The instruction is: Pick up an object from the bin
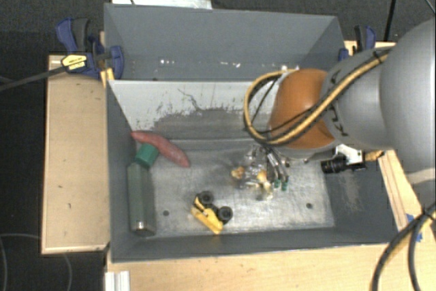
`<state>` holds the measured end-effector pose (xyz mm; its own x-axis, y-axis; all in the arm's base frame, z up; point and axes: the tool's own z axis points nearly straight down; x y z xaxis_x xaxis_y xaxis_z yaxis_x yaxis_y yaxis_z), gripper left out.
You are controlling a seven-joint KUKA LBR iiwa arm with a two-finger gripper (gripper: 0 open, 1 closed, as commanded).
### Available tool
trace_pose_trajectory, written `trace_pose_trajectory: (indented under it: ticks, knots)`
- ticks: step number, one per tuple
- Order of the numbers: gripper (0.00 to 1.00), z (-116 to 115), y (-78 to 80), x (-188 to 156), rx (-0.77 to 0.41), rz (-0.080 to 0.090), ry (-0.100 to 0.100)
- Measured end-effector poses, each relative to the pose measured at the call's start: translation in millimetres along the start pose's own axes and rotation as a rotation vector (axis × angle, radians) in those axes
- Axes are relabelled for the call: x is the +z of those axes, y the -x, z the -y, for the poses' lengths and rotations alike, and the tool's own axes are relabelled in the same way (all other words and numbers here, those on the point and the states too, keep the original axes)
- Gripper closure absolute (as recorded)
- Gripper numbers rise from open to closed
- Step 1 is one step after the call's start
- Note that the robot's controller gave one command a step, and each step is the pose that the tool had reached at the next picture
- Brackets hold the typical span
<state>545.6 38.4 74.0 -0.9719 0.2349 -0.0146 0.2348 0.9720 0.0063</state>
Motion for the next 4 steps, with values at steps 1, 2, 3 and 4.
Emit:
trace_pose_trajectory:
  ticks: [1, 2, 3, 4]
  knots:
    - [1.00, 1.5, -3.3, -18.4, -0.001, -0.015, -0.006]
    - [1.00, 1.5, -2.6, -35.1, -0.001, -0.014, -0.006]
    - [1.00, 1.5, -2.1, -49.1, -0.002, -0.013, -0.005]
    - [1.00, 1.3, -1.8, -58.1, -0.003, -0.012, -0.005]
